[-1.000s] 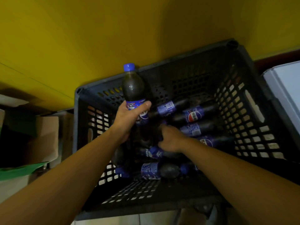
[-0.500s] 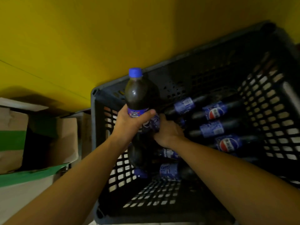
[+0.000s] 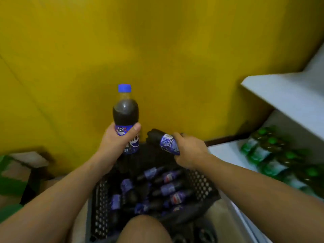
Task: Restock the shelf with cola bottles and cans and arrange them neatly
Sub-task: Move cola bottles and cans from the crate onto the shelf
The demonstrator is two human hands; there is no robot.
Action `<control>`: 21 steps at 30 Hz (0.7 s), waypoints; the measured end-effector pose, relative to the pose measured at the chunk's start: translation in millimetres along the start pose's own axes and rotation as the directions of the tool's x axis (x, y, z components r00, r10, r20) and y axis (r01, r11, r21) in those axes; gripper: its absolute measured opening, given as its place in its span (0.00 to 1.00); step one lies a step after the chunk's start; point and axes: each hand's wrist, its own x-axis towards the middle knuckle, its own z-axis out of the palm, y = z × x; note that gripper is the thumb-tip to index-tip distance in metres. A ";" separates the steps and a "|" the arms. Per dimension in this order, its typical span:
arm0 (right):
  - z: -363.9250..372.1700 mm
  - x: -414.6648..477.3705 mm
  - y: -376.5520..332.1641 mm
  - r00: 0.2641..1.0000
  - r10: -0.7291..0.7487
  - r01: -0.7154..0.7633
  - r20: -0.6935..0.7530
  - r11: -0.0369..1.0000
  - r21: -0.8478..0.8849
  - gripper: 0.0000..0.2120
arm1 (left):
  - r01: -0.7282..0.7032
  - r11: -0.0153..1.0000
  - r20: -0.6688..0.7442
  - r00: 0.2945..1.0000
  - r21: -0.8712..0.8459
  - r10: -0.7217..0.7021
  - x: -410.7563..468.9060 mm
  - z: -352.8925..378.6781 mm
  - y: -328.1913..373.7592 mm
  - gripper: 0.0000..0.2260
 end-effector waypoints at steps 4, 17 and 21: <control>-89.1 -97.0 33.8 0.979 0.153 -0.157 -0.133 0.987 -0.022 0.33 | -0.051 0.985 0.216 0.972 -0.162 0.086 -36.7 67.2 71.5 0.25; -232.0 -476.8 108.2 0.562 0.734 -0.780 -0.381 0.624 0.050 0.39 | 0.046 0.919 0.766 0.570 -0.393 0.299 -227.7 329.5 211.7 0.21; -225.4 -556.3 113.6 0.408 0.839 -0.874 -0.361 0.473 0.111 0.38 | 0.079 0.930 0.832 0.479 -0.359 0.281 -281.8 397.4 203.2 0.26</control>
